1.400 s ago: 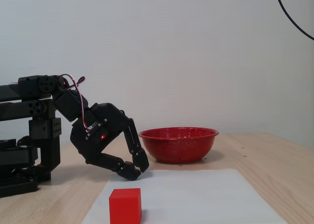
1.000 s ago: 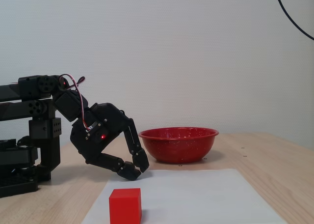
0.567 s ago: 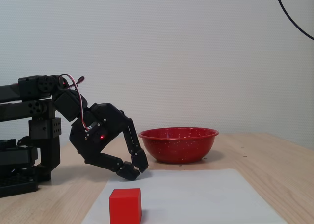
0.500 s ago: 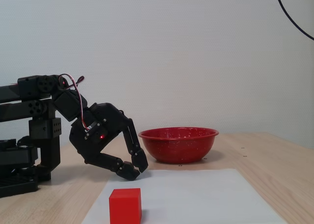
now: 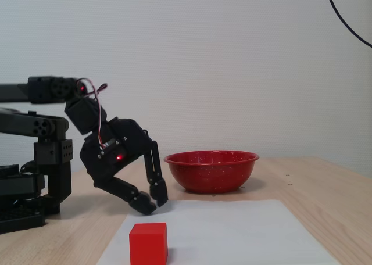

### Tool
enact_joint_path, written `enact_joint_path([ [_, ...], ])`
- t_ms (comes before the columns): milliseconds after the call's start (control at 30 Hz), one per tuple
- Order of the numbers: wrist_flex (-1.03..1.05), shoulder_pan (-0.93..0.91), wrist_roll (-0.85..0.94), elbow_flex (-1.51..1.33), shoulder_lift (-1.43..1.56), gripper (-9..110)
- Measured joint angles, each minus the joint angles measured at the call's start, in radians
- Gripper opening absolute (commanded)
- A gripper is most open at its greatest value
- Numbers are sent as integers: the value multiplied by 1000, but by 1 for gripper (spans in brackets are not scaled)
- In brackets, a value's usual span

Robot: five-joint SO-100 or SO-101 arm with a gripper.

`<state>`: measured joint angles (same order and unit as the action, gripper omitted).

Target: Grasp the red cube and put it in the red bowl.

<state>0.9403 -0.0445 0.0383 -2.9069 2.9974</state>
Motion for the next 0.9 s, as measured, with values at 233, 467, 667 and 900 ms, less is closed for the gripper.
enact_joint_path([
  [233, 101, 52, -35, 238, -224, 0],
  [467, 212, 89, -49, 451, -374, 0],
  [667, 319, 152, -25, 638, -518, 0],
  [900, 469, 219, -117, 842, -646, 0],
])
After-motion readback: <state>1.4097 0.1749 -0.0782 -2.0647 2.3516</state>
